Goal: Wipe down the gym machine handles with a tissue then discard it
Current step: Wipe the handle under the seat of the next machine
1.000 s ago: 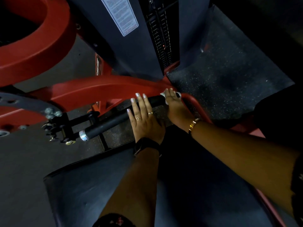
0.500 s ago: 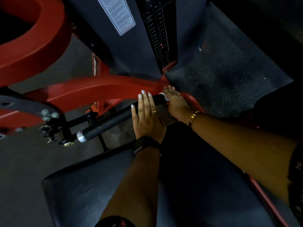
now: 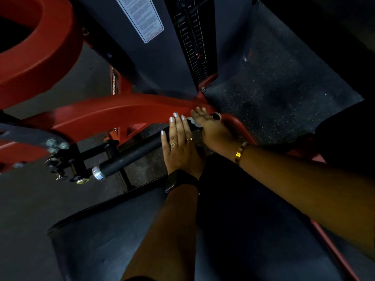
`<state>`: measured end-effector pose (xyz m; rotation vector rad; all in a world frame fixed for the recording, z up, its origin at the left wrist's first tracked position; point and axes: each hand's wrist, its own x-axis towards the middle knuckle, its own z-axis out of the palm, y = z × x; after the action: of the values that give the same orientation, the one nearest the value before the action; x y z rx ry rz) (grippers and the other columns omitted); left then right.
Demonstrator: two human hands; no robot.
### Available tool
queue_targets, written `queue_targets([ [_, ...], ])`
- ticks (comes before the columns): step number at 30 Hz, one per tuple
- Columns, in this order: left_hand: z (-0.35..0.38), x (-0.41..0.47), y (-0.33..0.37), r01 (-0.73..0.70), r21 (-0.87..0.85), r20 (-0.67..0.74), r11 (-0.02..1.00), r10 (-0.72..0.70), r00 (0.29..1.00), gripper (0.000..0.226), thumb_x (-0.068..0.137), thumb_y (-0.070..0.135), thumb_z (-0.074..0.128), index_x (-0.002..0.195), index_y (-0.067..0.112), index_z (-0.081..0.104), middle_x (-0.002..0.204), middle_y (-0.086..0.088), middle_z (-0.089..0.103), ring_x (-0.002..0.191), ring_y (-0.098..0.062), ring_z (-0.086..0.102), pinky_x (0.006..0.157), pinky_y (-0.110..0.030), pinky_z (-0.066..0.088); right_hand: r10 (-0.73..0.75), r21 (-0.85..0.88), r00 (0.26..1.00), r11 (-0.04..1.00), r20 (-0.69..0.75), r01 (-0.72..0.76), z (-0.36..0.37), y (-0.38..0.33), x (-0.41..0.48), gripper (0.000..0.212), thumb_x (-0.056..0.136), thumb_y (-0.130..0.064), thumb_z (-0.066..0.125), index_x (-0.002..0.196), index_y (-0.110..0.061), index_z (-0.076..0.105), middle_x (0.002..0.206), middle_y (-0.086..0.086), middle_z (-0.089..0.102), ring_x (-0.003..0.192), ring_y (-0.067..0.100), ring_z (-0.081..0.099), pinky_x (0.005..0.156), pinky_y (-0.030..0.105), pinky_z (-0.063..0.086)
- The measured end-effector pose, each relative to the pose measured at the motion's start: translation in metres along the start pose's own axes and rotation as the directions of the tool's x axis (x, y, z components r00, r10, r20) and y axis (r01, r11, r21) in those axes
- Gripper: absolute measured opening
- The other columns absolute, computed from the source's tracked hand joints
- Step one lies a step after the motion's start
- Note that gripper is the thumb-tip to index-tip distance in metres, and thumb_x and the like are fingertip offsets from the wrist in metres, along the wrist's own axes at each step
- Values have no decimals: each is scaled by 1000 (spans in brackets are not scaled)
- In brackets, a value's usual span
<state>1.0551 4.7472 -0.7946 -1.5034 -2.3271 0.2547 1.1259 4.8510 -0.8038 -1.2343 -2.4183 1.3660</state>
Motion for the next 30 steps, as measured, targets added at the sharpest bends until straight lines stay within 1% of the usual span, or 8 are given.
queue_targets([
  [3, -1, 1, -1, 0, -33, 10, 999, 1, 1000, 71, 89, 34, 32, 151, 3, 15, 159, -12, 20, 146, -23, 12, 119, -43, 1, -60, -21, 987, 998, -147, 57, 14, 15, -21, 65, 89, 19, 30, 149, -5, 23, 158, 13, 18, 147, 24, 12, 118, 27, 6],
  [8, -5, -1, 0, 5, -63, 48, 998, -2, 999, 80, 84, 39, 37, 152, 3, 15, 160, -13, 18, 148, -23, 9, 119, -44, 2, 234, -30, 972, 972, -4, -234, 0, 31, 7, 62, 92, 14, 24, 150, -7, 25, 158, 14, 16, 147, 27, 12, 119, 34, 14],
  [11, -2, -1, -1, 2, -35, 49, 999, -1, 999, 87, 80, 42, 46, 151, 3, 16, 159, -13, 17, 147, -23, 12, 119, -43, 1, 101, 0, 995, 995, 20, -101, -4, -2, 18, 45, 95, 6, 35, 137, -8, 48, 148, 17, 37, 140, 32, 29, 112, 36, 31],
  [15, 1, 0, 0, 16, -15, 26, 1000, -16, 1000, 82, 88, 43, 49, 151, 3, 16, 159, -12, 18, 147, -22, 12, 119, -42, 1, -142, 62, 990, 988, 17, 141, 0, -11, -5, 48, 97, 3, 34, 144, -7, 39, 153, 10, 31, 147, 25, 14, 119, 40, 13],
  [18, 1, 0, 0, 18, -90, 29, 996, -16, 999, 85, 82, 33, 57, 151, 2, 18, 159, -13, 20, 147, -23, 13, 119, -42, -1, 0, 66, 999, 998, -47, 3, -8, 15, -18, 65, 89, 19, 31, 146, -12, 36, 151, 6, 36, 143, 20, 26, 118, 28, 17],
  [22, -1, 0, 0, 25, -92, 63, 995, -19, 998, 82, 85, 35, 52, 152, 3, 17, 159, -12, 20, 147, -22, 11, 119, -41, -1, 178, 79, 984, 981, -26, -176, -11, 13, 5, 42, 96, 1, 39, 133, -12, 53, 125, 6, 57, 115, 20, 53, 95, 20, 41],
  [24, -1, 1, -2, 21, -89, 91, 996, -12, 996, 83, 87, 40, 49, 152, 5, 13, 160, -10, 20, 148, -21, 12, 119, -41, 1, 153, 10, 987, 988, -51, -152, -10, 0, 14, 44, 91, 6, 42, 130, -8, 57, 129, 16, 58, 119, 30, 54, 101, 31, 41],
  [30, -12, -1, -13, 152, -215, 165, 965, -118, 979, 80, 85, 49, 34, 150, 7, 14, 157, -10, 29, 145, -20, 21, 118, -36, 5, -74, -63, 997, 995, 13, 74, -9, -53, 7, 34, 93, 3, 40, 120, 2, 62, 125, 16, 61, 119, 28, 55, 100, 24, 38],
])
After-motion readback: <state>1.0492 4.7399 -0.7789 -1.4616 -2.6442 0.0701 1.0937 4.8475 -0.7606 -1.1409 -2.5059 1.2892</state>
